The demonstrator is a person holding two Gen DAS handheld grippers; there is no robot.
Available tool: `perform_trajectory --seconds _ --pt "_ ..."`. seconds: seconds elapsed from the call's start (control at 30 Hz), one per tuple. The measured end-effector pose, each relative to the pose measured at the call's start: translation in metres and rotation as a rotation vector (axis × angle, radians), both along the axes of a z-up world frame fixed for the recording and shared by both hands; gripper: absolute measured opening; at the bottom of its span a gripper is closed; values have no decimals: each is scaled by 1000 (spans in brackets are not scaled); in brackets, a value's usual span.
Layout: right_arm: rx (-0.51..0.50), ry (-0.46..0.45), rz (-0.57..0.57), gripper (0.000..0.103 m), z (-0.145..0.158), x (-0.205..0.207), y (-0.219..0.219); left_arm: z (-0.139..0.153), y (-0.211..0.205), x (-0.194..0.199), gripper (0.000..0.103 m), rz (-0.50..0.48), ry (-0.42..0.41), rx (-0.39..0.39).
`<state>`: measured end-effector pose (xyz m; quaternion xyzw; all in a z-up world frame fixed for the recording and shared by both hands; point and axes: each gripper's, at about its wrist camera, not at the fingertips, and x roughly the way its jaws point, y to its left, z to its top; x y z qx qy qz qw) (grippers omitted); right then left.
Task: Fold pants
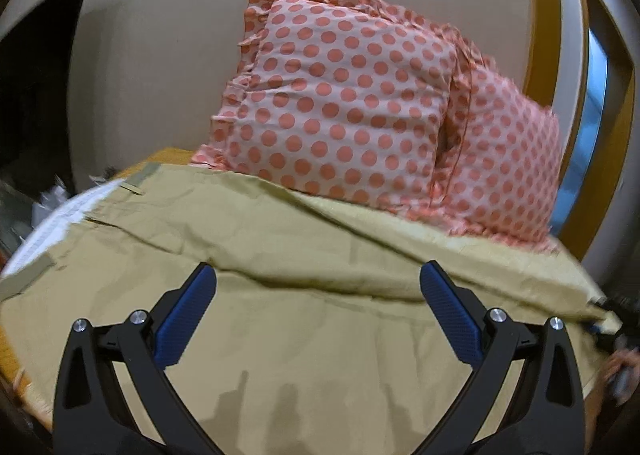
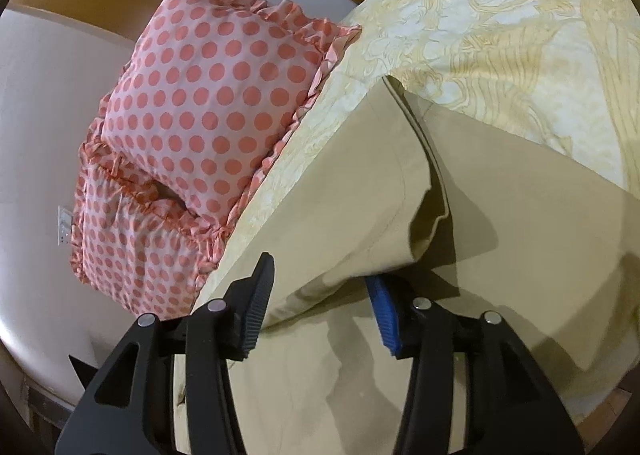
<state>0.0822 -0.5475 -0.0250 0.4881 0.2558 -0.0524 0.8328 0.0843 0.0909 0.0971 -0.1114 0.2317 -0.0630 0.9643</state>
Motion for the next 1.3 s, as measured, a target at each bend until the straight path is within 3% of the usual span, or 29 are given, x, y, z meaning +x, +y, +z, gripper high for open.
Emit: perform_trajectory --seconds 0.03,0.07,0.13,0.2,0.33,0.5,0.6,0.63,0.67,0.8,0.9,0.97,1.07,1.3 --pt "-14 -6 6 16 0 4 -1 1 4 8 101 5 15 -14" --pt "-18 -13 13 1 -3 5 -4 3 9 19 101 9 34 -34" --pt "34 -107 12 1 -2 -11 -14 5 23 43 101 31 74 -81" --pt "12 -164 -6 1 4 -31 -19 3 36 64 101 48 110 -138" --pt "-8 -182 -18 2 5 -52 -20 -18 54 127 98 69 287 -245" --pt "9 -185 -17 1 0 -57 -21 -47 53 188 85 150 438 -188" --pt "-3 -190 -12 1 4 -56 -19 -64 56 222 49 191 513 -171" --pt "-12 -194 -8 1 7 -56 -19 -66 59 226 23 215 513 -162" --pt "-20 -199 -5 1 12 -56 -16 -66 61 224 10 219 504 -169" --pt "-99 -213 -16 1 29 -73 -15 -40 71 169 9 183 401 -161" --pt "-129 -198 -44 2 31 -90 -20 -15 80 76 9 148 290 -154" --pt "-126 -183 -59 2 28 -100 -24 -13 83 27 10 148 261 -144" --pt "-131 -160 -76 2 22 -111 -25 -32 86 -38 10 158 278 -140" --pt "-154 -87 -114 2 8 -128 -22 -65 88 -78 10 165 325 -159"
